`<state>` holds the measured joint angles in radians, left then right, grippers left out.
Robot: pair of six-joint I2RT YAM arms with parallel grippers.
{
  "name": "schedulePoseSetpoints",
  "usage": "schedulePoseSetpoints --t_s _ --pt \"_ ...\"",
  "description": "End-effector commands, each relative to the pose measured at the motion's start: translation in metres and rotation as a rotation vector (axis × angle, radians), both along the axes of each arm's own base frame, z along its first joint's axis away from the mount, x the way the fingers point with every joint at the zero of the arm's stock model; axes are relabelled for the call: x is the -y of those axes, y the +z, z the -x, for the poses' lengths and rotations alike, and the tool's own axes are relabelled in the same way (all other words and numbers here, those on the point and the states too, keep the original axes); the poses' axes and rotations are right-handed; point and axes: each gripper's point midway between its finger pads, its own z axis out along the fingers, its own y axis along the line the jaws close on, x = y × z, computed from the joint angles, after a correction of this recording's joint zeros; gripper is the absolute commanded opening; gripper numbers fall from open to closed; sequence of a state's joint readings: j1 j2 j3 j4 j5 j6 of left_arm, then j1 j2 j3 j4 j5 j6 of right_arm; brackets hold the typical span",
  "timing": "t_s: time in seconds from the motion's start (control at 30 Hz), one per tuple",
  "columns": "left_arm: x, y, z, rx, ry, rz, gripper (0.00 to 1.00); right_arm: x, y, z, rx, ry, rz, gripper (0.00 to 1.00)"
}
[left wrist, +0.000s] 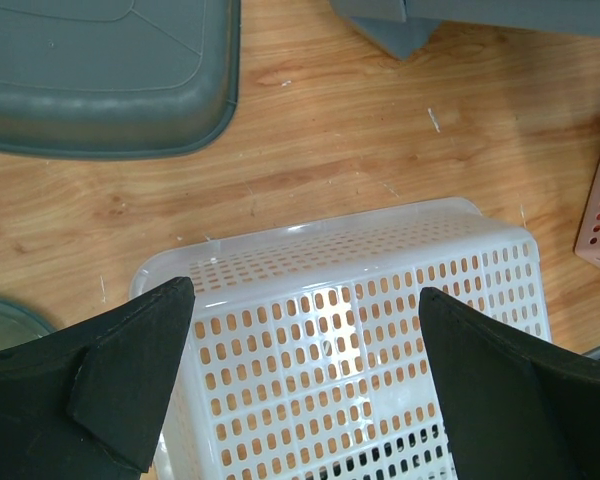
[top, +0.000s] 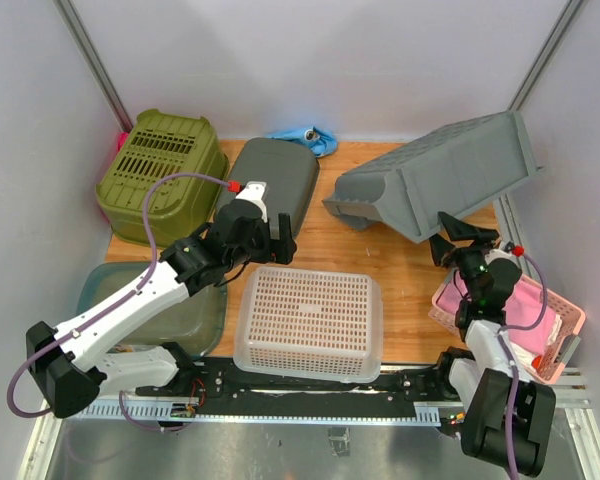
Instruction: Turn the large container upside down
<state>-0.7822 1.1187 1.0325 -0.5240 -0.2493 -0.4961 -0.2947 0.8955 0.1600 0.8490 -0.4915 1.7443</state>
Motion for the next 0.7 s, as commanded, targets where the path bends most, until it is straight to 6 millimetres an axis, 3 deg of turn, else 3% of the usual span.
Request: schedulePoseSetpoints --t_s 0.0,0.13,0.33,0.5,0.67 --pt "0.009 0.015 -0.006 0.045 -0.020 0.028 0.99 -0.005 -0.011 -0.003 -0.064 0.052 0.083 0.72" --pt "0.011 0.013 -0.007 0.044 -0.030 0.020 0.99 -0.009 -0.014 -0.007 -0.126 0.100 0.146 0.79" --pt "0.012 0.010 -0.007 0.042 -0.032 0.020 0.99 -0.021 -0.021 -0.007 -0.243 0.232 0.203 0.81" --pt "0.013 0.010 -0.007 0.041 -0.034 0.023 0.99 -0.025 -0.039 0.004 -0.454 0.340 0.275 0.83" --pt "0.013 0.010 -0.008 0.044 -0.037 0.020 0.99 -0.030 -0.039 0.002 -0.461 0.411 0.306 0.83"
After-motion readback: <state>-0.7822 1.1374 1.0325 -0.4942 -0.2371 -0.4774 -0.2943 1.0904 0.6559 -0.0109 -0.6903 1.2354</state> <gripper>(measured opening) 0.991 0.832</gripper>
